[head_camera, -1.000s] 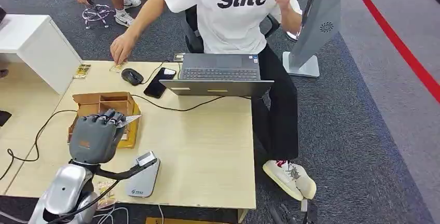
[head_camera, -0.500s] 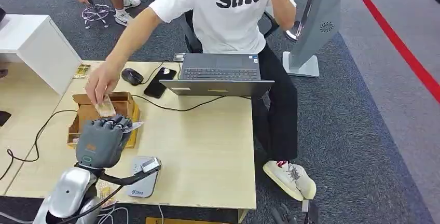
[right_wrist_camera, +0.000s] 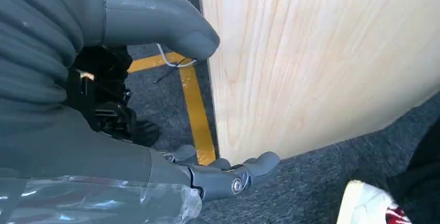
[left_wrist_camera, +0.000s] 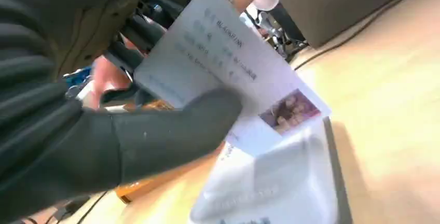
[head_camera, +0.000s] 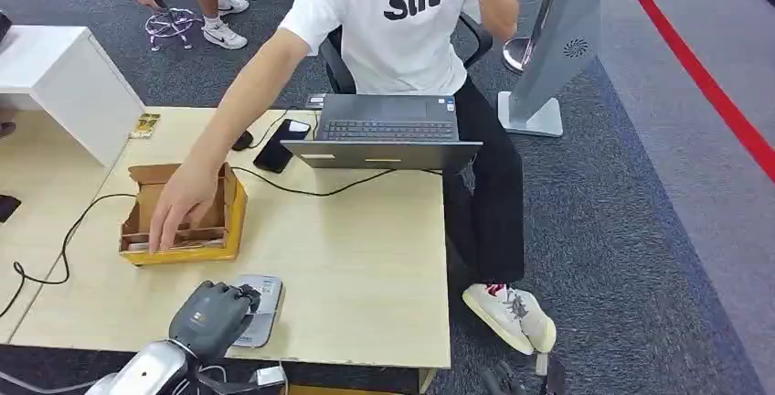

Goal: Pass the card to the sensor for recognition and then transmit it.

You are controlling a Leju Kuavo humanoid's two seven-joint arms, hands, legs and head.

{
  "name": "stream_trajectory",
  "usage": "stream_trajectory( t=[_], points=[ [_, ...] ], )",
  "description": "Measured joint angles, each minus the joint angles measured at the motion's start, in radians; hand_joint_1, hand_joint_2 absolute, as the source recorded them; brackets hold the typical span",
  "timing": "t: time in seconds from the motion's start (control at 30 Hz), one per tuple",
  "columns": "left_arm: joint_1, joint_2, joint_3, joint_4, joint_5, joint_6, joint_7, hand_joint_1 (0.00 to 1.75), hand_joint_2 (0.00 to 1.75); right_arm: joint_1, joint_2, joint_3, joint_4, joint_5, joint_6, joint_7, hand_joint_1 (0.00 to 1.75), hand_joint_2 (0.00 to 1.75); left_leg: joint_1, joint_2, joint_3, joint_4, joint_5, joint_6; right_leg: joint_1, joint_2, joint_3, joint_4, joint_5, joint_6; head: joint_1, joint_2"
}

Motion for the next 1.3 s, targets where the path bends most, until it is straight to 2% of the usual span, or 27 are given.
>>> stream_trajectory(
  t=[0.27, 0.8, 1.17, 1.23, 1.3],
  points=[
    [-0.025, 0.032, -0.045, 0.025, 0.008, 0.002, 0.011, 1.75, 1.75, -0.001, 0.0, 0.01, 0.0, 0.0, -0.001, 0.0, 0.0, 1.75, -0.001, -0.001, 0.001, 0.0, 0.0, 0.0, 0.0, -0.001, 0.001, 0.0, 0.0, 0.0, 0.0, 0.0],
    [-0.028, 0.04, -0.062, 0.041, 0.008, 0.002, 0.013, 1.75, 1.75, -0.002, 0.0, 0.01, 0.0, 0.0, 0.0, 0.0, 0.0, 1.75, 0.0, -0.001, 0.002, 0.0, 0.001, -0.001, 0.0, -0.001, 0.002, 0.0, 0.0, 0.0, 0.0, 0.0],
    [-0.024, 0.058, -0.077, 0.041, 0.019, 0.001, 0.04, 1.75, 1.75, -0.002, 0.0, 0.023, 0.0, 0.0, 0.0, -0.002, 0.0, 1.75, 0.0, -0.001, 0.002, 0.0, 0.001, -0.001, 0.0, -0.001, 0.002, 0.0, 0.0, 0.0, 0.0, 0.0],
    [-0.029, 0.055, -0.078, 0.041, -0.026, 0.058, 0.081, 1.75, 1.75, -0.001, 0.0, 0.027, 0.0, 0.001, -0.001, -0.002, 0.0, 1.75, 0.0, -0.001, 0.003, 0.0, 0.001, -0.001, 0.0, -0.001, 0.001, 0.0, 0.0, 0.0, 0.0, 0.0],
    [-0.075, 0.015, -0.05, 0.02, -0.129, 0.169, 0.161, 1.75, 1.75, 0.001, 0.0, 0.034, 0.0, 0.013, -0.01, 0.0, 0.0, 1.75, 0.0, -0.004, 0.0, 0.001, 0.003, 0.002, 0.0, -0.003, -0.002, 0.0, 0.002, 0.002, -0.002, 0.0]
  ],
)
